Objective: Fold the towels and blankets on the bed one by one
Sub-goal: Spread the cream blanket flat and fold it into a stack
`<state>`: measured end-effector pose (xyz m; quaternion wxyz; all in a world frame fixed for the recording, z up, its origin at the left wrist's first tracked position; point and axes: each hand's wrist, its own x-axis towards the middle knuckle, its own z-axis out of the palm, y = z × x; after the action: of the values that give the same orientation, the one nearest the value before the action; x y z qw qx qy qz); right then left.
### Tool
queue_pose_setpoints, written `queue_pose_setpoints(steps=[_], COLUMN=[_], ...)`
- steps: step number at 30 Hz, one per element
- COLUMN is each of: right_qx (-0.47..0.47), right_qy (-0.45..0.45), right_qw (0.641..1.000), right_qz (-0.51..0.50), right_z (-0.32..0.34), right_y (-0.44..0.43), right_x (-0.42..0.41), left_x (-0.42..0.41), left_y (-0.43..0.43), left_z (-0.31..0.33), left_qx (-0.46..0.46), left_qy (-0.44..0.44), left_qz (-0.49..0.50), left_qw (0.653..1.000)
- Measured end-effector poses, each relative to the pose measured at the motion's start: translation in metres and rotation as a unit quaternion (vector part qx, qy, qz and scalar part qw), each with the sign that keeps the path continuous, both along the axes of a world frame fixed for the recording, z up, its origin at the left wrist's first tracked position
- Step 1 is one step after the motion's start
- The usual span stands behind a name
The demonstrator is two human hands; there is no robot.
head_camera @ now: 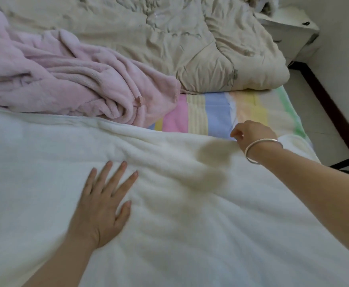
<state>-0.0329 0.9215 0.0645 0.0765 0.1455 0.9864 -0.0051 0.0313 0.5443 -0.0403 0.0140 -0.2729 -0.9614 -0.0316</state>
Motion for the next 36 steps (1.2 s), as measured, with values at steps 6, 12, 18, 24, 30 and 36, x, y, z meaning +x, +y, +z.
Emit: queue_pose_setpoints(steps=[6,12,18,24,30,36], right_qx=[-0.102,-0.144,0.008,-0.084,-0.195,-0.060], right_qy=[-0.016,-0.127,-0.199,0.170,0.109,0.171], right_qw=[0.991,0.981,0.980,0.960,0.968,0.968], right_qz=[-0.090,0.003,0.005,-0.204,-0.111,-0.175], right_z=[-0.028,-0.021,-0.026,-0.008,-0.049,-0.040], right_y=[0.014,0.022,0.009,0.017,0.000,0.059], right_x=[0.000,0.002,-0.019,-0.041,-0.017,0.010], left_x=[-0.002,-0.002,-0.003,-0.003,-0.002,-0.003], left_y=[0.001,0.000,0.001,-0.001,-0.001,-0.001], left_z=[0.000,0.001,0.002,0.003,0.002,0.001], left_qx=[0.004,-0.002,0.000,0.004,0.010,0.010], left_qy=[0.003,-0.003,-0.013,-0.012,-0.010,-0.004], left_qz=[-0.003,-0.006,-0.005,-0.007,-0.009,-0.010], left_qw=[1.000,1.000,1.000,1.000,1.000,1.000])
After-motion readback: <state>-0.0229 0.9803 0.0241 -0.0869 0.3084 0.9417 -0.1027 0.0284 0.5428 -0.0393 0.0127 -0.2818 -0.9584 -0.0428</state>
